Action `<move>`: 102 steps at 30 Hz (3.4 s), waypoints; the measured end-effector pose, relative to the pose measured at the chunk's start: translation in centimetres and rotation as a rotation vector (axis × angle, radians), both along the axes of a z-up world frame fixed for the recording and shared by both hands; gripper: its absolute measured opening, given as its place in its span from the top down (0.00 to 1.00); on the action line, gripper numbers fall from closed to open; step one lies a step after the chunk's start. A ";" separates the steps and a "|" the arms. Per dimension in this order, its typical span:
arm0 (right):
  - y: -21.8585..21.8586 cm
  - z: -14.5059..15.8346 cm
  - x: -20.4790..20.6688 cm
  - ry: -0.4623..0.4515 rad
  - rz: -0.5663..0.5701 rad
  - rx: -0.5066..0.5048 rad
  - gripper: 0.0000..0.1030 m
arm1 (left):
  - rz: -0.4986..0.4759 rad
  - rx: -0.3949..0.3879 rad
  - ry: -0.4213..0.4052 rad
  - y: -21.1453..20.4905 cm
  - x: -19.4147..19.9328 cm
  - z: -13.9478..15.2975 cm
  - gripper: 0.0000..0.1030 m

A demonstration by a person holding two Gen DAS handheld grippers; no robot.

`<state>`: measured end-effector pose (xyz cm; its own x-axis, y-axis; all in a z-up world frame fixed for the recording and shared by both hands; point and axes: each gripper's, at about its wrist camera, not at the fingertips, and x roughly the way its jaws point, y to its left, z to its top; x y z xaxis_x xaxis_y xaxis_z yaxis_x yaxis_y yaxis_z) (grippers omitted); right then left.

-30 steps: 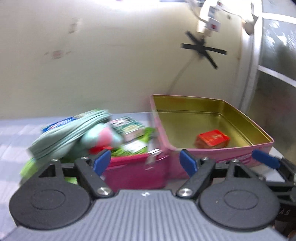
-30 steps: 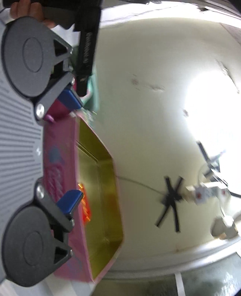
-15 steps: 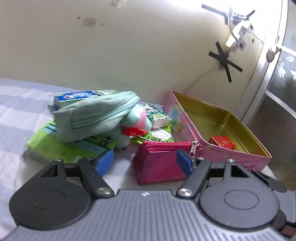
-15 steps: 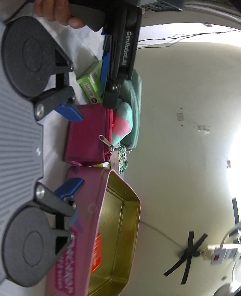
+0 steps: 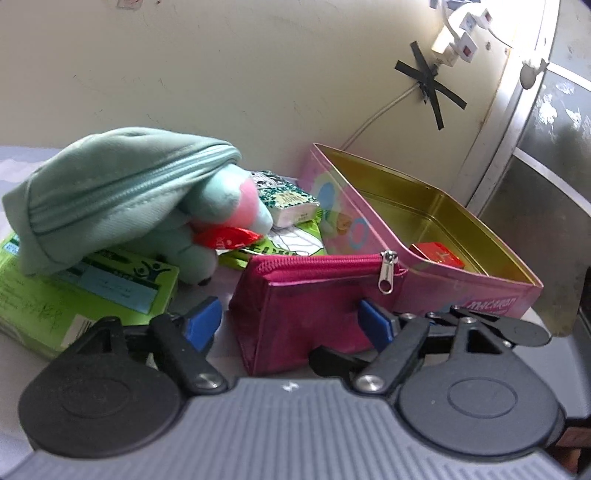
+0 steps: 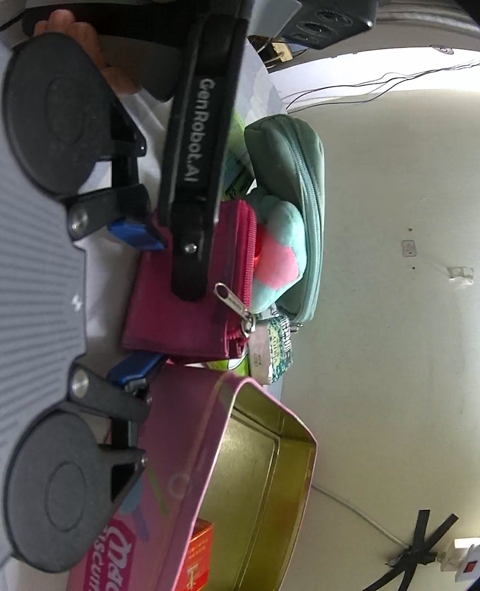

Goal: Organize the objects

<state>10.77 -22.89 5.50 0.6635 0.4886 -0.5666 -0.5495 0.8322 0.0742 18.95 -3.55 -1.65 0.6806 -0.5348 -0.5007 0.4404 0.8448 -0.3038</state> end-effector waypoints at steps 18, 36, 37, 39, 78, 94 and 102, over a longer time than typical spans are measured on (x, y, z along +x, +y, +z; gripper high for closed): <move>-4.1 1.1 -9.8 -0.079 -0.072 0.052 0.56 | -0.082 0.072 -0.023 -3.8 -8.6 2.6 0.34; -20.4 5.1 -4.5 -0.245 -0.402 0.057 0.54 | -0.291 0.094 -0.155 -23.0 -2.2 7.9 0.32; -20.7 4.9 -3.9 -0.240 -0.406 0.047 0.54 | -0.293 0.096 -0.142 -23.6 -1.7 7.6 0.31; -21.2 4.4 -3.0 -0.232 -0.410 0.036 0.54 | -0.292 0.097 -0.117 -24.6 -0.8 7.0 0.30; -6.8 1.9 -8.6 -0.216 -0.101 0.063 0.25 | 0.048 0.231 -0.387 -3.5 -7.3 4.4 0.19; -4.4 -2.1 -7.3 0.017 -0.150 0.146 0.27 | 0.150 0.642 -0.538 2.2 -0.7 1.7 0.49; -2.9 -1.7 -7.0 0.010 -0.082 0.121 0.37 | 0.182 0.199 -0.303 9.8 -5.2 6.1 0.62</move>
